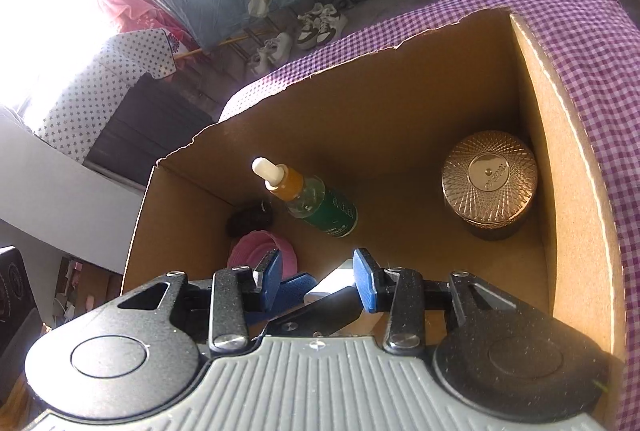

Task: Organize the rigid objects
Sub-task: 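Carry the plug adapter into the box and open the right gripper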

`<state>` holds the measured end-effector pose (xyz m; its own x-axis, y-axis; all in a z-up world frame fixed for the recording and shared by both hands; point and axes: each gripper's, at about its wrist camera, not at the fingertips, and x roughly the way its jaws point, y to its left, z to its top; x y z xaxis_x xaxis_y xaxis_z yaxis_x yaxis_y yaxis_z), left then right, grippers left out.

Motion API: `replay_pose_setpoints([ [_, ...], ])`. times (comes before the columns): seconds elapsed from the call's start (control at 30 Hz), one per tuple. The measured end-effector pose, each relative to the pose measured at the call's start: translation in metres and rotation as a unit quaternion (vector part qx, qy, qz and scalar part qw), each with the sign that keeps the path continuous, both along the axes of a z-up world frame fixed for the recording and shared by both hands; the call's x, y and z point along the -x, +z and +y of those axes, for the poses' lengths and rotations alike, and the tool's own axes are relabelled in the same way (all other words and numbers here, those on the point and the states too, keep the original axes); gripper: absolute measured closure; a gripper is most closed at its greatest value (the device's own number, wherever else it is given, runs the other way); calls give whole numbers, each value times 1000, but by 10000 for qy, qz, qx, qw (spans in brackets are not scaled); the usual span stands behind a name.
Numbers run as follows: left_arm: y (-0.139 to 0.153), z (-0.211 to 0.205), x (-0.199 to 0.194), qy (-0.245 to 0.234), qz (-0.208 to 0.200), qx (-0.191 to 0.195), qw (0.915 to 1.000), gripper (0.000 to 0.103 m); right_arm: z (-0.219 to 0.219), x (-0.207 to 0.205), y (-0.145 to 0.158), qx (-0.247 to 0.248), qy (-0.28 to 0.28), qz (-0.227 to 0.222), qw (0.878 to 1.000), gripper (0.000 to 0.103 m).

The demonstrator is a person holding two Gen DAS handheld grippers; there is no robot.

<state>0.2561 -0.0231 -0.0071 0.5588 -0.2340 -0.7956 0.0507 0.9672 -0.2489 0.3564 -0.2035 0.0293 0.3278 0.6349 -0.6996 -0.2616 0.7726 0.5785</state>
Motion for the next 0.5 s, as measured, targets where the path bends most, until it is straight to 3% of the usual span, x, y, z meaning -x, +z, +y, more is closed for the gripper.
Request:
replay_pose_setpoints([
  [0.23,12,0,12,-22,-231,87,9997,61,-24,15,25,-257,-243,-281,9990,59],
  [0.5,26,6,32,21,-448,195,9988,61,-28,25,42,-186,-314,-399,9985,59],
])
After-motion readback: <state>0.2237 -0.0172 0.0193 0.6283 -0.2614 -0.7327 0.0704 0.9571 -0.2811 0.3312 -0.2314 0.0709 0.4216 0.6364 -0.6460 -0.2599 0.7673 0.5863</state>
